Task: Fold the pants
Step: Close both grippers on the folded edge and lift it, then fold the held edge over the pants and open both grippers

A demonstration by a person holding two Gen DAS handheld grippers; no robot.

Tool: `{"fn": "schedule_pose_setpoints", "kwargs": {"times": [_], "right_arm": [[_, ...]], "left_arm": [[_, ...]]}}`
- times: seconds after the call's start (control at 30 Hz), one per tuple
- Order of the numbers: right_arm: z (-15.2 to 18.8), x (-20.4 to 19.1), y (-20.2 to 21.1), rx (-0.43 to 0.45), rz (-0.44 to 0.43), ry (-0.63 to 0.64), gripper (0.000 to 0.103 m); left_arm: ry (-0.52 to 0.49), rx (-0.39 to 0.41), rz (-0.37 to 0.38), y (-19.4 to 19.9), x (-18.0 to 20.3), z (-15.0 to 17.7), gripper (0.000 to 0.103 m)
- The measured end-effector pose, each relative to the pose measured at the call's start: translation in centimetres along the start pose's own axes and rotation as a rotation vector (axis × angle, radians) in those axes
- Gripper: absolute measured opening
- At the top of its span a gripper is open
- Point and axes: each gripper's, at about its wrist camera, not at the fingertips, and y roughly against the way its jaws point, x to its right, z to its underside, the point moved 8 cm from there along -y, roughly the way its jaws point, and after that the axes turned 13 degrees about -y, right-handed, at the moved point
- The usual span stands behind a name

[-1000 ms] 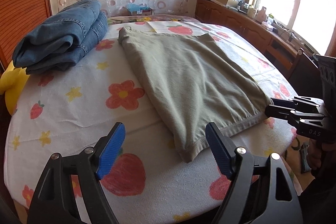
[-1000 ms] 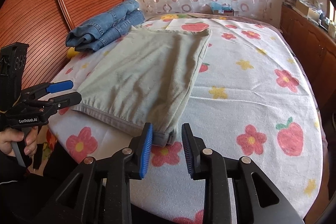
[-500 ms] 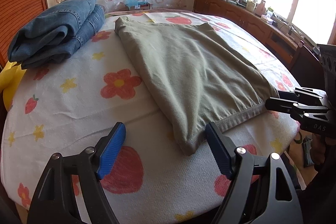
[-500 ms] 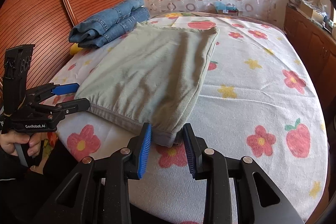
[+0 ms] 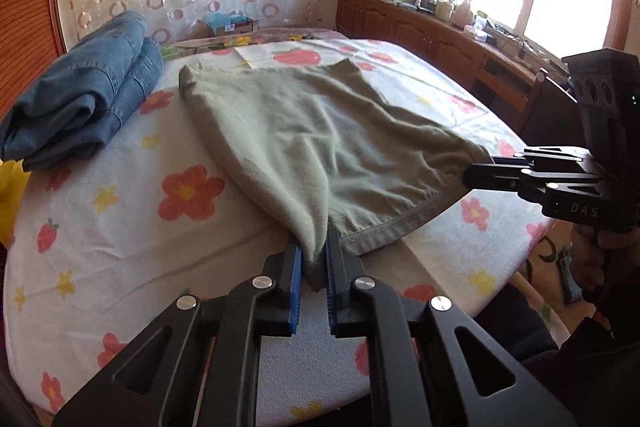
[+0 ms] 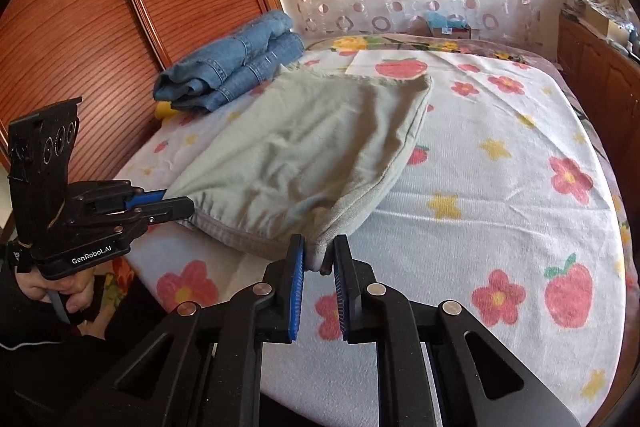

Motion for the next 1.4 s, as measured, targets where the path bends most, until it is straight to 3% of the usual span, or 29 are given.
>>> {"fn": "schedule_pose_setpoints", "kwargs": {"times": [0.27,0.47,0.7,0.97,1.4], "right_arm": [[-0.7,-1.0,2.2,0.027,-0.044,-0.007,0.014],[-3.9,-0.7,2.3,0.079,-0.048,-0.006,0.014],[-8.8,0.6,-1.0,0.075,-0.064,-0.057,0.014],[-12.1,1.0,-5.0,0.083,0.006,-0.048,0.014],[-14.3,2.4,-10.6,0.054,0.086,-0.056,0.014]], "left_arm": [[0.011,0.082,-0.008,3.5,-0.5,-2.4,0.011],[0.005,0.106,-0.033,2.3,-2.8,-5.3,0.011],[0.021,0.098,-0.069,-0.7,-6.4,-9.5,0.011],[0.025,0.069,-0.101,-4.0,-9.3,-12.3,0.011],[0.032,-0.004,-0.125,-8.5,-10.6,-13.1,0.012]]}}
